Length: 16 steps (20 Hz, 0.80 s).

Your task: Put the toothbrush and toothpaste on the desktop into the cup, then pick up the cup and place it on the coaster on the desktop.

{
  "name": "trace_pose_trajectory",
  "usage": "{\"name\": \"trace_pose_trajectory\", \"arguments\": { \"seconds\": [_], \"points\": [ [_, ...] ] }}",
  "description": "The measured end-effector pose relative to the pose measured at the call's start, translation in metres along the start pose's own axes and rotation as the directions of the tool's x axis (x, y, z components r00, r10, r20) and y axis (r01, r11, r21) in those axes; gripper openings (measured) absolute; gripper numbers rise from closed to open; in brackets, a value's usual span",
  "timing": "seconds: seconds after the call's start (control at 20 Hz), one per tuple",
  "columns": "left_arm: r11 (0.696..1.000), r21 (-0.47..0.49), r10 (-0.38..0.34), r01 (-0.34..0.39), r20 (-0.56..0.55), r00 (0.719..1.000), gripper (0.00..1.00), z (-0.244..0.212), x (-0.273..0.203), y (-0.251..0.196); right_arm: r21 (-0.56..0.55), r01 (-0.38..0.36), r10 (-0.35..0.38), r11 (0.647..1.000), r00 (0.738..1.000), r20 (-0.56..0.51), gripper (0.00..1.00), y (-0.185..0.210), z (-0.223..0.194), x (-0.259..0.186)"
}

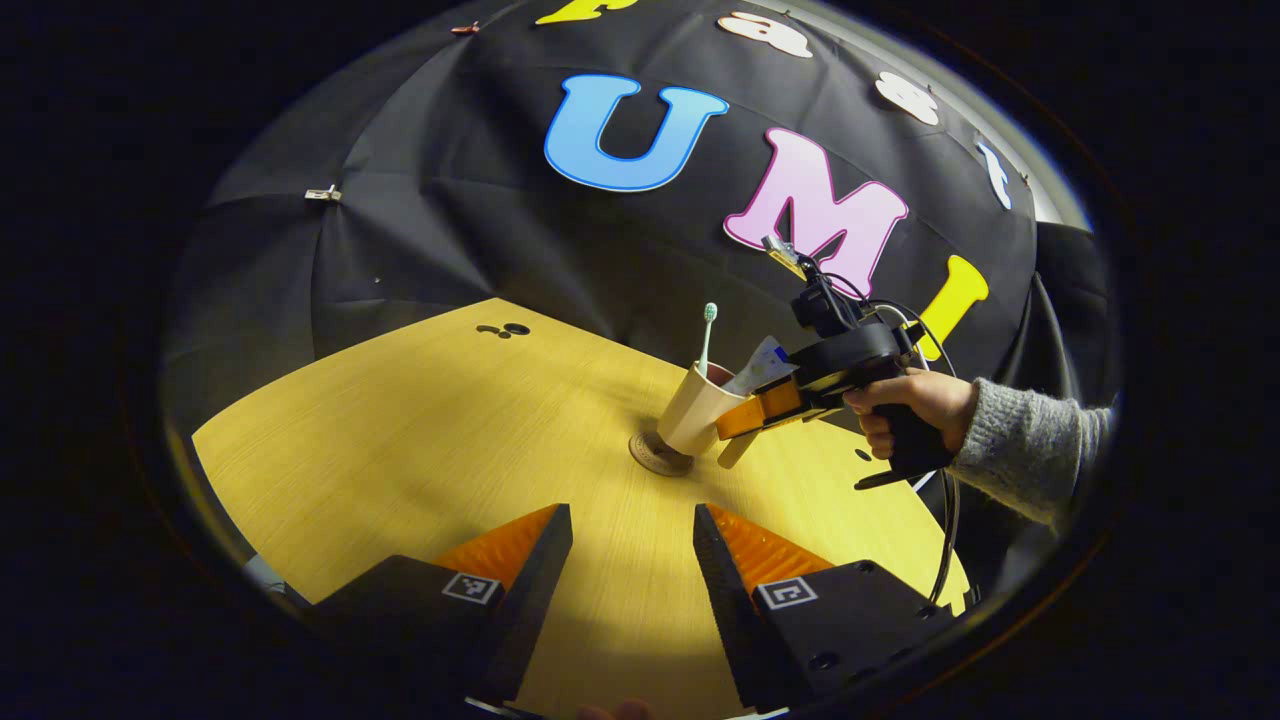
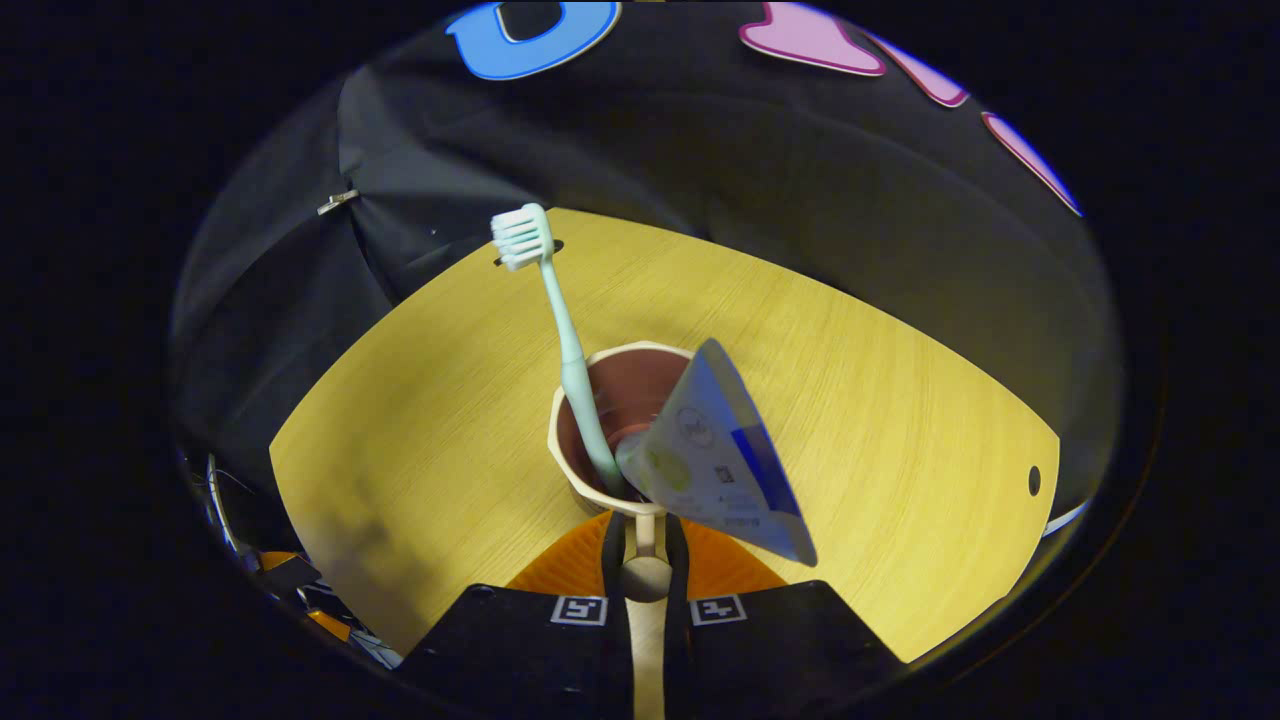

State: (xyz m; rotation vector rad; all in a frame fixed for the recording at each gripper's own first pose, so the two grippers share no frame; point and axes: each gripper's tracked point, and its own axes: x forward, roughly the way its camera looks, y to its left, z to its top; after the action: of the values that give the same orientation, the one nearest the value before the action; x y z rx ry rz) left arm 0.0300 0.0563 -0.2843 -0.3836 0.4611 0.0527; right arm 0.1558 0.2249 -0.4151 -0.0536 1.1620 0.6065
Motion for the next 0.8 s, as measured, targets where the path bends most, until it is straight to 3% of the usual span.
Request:
{"name": "trace_pose_trajectory", "arguments": {
  "seconds": [0.7, 0.75, 0.8],
  "points": [
    [0.999, -0.03, 0.019, -0.019, -0.001, 1.0, 0.78, 0.006, 0.001, 0.018, -0.021, 0.021, -0.022, 1.0, 0.997, -0.077, 0.16, 0.004, -0.006, 0.021],
    [0.999, -0.03, 0.018, -0.018, -0.001, 1.0, 0.79, 0.007, 0.001, 0.019, -0.018, 0.025, -0.026, 1.0, 0.996, -0.085, 0.12, 0.005, -0.008, 0.022],
    [0.999, -0.03, 0.019, -0.019, -0.002, 1.0, 0.78, 0.006, 0.002, 0.02, -0.01, 0.026, -0.027, 1.0, 0.996, -0.086, 0.19, 0.005, -0.008, 0.022]
  ]
}}
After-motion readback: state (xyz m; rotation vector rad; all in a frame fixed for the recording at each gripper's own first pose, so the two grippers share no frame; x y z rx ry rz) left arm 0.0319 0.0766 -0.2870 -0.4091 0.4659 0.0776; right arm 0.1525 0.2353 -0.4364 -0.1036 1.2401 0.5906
